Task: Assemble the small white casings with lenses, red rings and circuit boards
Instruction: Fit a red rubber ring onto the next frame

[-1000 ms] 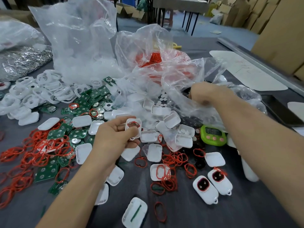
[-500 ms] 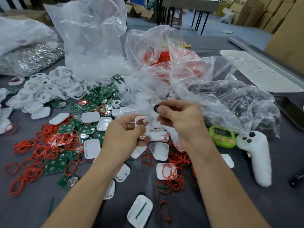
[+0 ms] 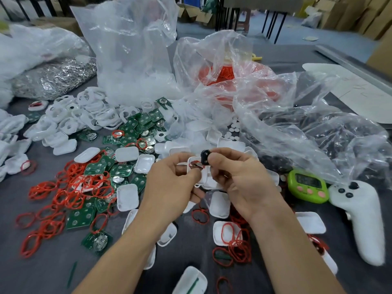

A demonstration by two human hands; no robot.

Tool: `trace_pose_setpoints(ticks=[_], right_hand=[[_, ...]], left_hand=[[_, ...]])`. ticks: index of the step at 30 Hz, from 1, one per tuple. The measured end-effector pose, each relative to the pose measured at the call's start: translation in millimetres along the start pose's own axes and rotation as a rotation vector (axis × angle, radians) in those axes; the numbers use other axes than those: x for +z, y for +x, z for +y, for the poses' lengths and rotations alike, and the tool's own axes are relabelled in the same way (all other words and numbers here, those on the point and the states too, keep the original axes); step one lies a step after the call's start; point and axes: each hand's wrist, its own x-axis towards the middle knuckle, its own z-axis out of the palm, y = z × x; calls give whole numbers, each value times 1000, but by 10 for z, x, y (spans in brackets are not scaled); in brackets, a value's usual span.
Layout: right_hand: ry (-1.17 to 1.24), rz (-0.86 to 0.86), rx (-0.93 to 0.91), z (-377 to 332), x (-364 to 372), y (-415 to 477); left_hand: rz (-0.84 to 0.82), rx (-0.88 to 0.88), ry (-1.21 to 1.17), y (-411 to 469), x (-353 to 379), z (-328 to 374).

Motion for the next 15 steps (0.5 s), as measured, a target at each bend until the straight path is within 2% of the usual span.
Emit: trace_pose_setpoints(ticks=[7, 12, 15], right_hand=[[60, 24, 18, 8, -34, 4], [-236, 64, -165, 43, -27, 12], [-251, 38, -177, 64, -25, 23]], left_hand=[[-3, -1, -89, -19, 3, 22], [4, 1, -110, -34, 7, 39], [13, 15, -101, -29, 1, 33]])
